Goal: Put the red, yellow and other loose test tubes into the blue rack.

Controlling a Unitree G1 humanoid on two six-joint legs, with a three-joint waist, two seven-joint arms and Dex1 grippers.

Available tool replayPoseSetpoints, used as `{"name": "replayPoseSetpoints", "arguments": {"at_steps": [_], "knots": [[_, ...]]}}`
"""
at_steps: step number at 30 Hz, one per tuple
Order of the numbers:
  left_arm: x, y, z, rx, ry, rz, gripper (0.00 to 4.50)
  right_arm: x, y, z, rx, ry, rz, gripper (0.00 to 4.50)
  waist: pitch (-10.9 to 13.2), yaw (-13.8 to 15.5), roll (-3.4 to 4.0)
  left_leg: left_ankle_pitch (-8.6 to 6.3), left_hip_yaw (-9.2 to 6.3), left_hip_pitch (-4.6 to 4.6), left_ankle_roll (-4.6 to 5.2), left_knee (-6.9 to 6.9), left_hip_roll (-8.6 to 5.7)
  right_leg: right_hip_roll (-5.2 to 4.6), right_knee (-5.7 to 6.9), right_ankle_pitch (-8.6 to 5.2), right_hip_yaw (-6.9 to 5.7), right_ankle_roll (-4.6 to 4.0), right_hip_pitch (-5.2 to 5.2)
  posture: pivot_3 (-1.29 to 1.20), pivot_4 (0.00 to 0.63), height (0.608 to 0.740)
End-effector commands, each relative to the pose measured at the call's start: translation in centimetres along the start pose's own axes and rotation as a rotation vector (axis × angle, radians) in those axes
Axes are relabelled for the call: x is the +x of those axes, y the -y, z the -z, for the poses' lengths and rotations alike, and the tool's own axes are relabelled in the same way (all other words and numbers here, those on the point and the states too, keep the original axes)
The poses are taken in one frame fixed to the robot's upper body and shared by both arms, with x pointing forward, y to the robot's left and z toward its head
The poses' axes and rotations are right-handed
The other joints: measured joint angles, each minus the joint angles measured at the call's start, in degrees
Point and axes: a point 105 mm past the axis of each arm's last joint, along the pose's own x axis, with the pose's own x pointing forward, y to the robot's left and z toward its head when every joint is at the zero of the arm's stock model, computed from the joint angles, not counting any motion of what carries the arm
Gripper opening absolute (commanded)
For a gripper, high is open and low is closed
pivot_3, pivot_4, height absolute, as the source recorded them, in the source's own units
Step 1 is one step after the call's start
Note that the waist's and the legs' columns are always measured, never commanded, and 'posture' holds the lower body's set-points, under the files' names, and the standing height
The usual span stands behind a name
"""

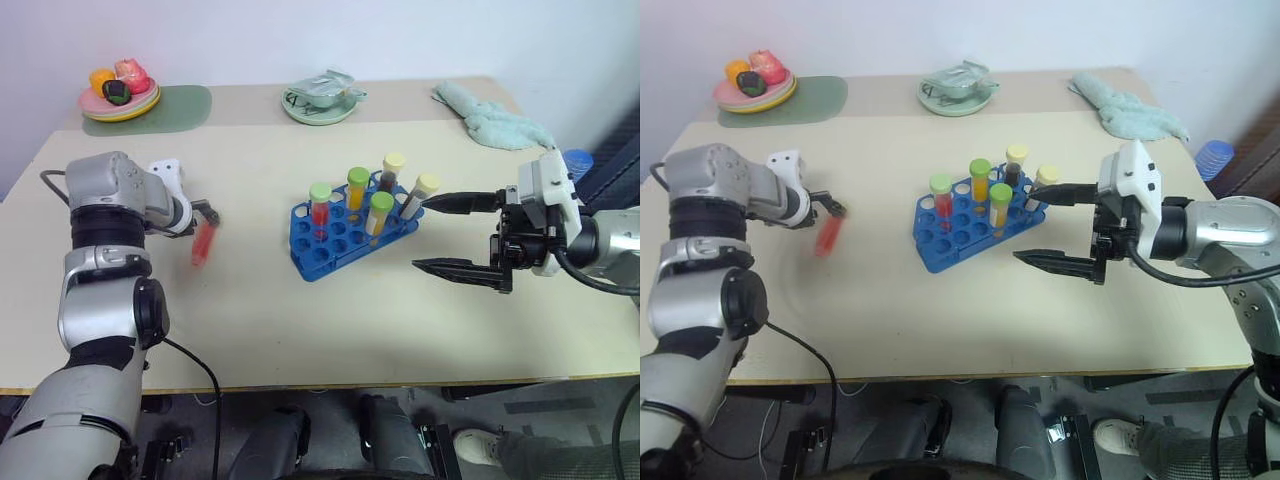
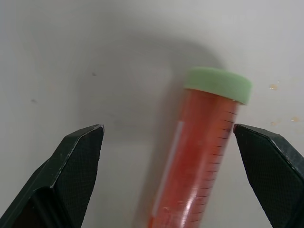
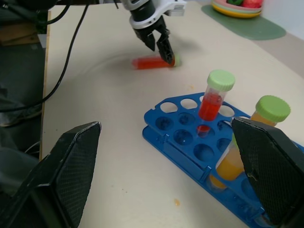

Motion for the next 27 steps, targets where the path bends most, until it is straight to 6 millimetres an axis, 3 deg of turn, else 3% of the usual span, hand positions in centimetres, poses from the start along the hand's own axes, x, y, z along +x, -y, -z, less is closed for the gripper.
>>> {"name": "replayPoseSetpoints", "arguments": {"at_steps": [1,4,6,8,12,13,18,22,23,25,26,27], "knots": [[-0.5,0.6,-1.6,0.022,0.039,-0.013,4.5,0.0,0.0,-1.1,-0.043,0.015,-0.006,4.47,0.0,0.0,0.0,0.0,0.0,0.0,0.0,0.0,0.0,-0.01,0.0,0.0,0.0,0.0,0.0,0.0,0.15,0.74],[-0.3,1.0,-2.0,0.039,0.041,-0.022,4.5,0.2,-0.1,-1.5,-0.039,0.021,-0.023,4.47,0.0,-0.1,0.0,0.0,0.01,0.0,0.0,0.01,0.0,-0.03,0.01,0.01,0.0,0.01,-0.01,0.0,0.15,0.74],[-0.3,1.1,-2.0,0.053,0.024,-0.028,3.96,0.4,-0.1,-1.7,-0.036,0.023,-0.035,4.5,0.0,-0.2,-0.01,0.0,0.01,-0.01,0.0,0.01,0.0,-0.06,0.02,0.01,0.0,0.01,-0.02,0.0,0.15,0.74],[-0.2,1.1,-1.8,0.061,0.01,-0.035,3.2,0.5,-0.2,-1.8,-0.037,0.023,-0.041,4.5,0.0,-0.2,-0.01,0.0,0.02,-0.01,0.0,0.0,0.0,-0.07,0.03,0.01,0.01,0.02,-0.03,0.0,0.15,0.74],[0.3,0.7,-1.1,0.052,-0.026,-0.046,1.14,0.8,-0.2,-1.6,-0.037,0.022,-0.045,4.5,0.0,-0.1,-0.01,0.0,0.02,-0.01,0.0,0.01,0.0,-0.08,0.05,0.01,0.01,0.02,-0.03,0.0,0.15,0.74],[0.3,0.6,-0.9,0.05,-0.035,-0.05,0.84,0.8,-0.2,-1.6,-0.036,0.022,-0.048,4.5,0.0,-0.1,-0.01,0.0,0.02,-0.01,0.0,0.02,0.0,-0.08,0.05,0.01,0.01,0.02,-0.03,0.0,0.15,0.74],[-0.5,0.4,-0.6,0.038,-0.061,-0.004,0.84,0.9,-0.1,-1.3,-0.036,0.015,-0.048,4.5,0.0,-0.2,-0.01,0.0,0.03,-0.01,0.0,0.02,0.0,-0.08,0.07,0.01,0.01,0.02,-0.04,0.0,0.15,0.74],[-2.7,1.9,-1.3,0.058,0.062,0.234,0.84,1.1,0.0,-1.2,-0.031,0.021,-0.047,4.5,0.0,-0.6,-0.01,0.0,0.04,-0.02,0.0,0.0,0.0,-0.09,0.14,0.01,0.03,0.02,-0.1,0.0,0.15,0.74],[-4.1,2.4,-2.2,0.116,0.248,0.341,0.84,1.2,0.0,-1.1,-0.029,0.021,-0.044,4.5,0.0,-0.6,0.0,0.0,0.05,-0.05,0.0,0.03,0.0,-0.1,0.24,0.01,0.04,0.01,-0.15,0.0,0.15,0.74],[-10.3,5.9,-0.3,0.238,0.496,0.887,0.84,1.2,0.0,-0.9,-0.024,0.029,-0.03,4.5,0.0,-1.1,0.02,-0.01,0.12,-0.04,0.01,0.04,0.0,-0.16,0.51,0.0,0.06,0.0,-0.2,0.0,0.15,0.74],[-12.4,5.9,1.1,0.361,0.595,0.962,0.84,1.3,0.0,-0.8,-0.021,0.036,-0.024,4.5,0.0,-1.5,0.0,-0.01,0.15,-0.06,0.02,0.03,0.01,-0.17,0.5,0.0,0.06,0.0,-0.24,0.0,0.15,0.74],[-13.1,5.9,2.5,0.408,0.601,1.005,0.84,1.3,0.0,-0.8,-0.02,0.043,-0.018,4.5,0.0,-1.5,-0.05,-0.02,0.16,-0.09,0.03,0.03,0.01,-0.18,0.49,0.0,0.03,-0.01,-0.27,0.0,0.15,0.74]]}}
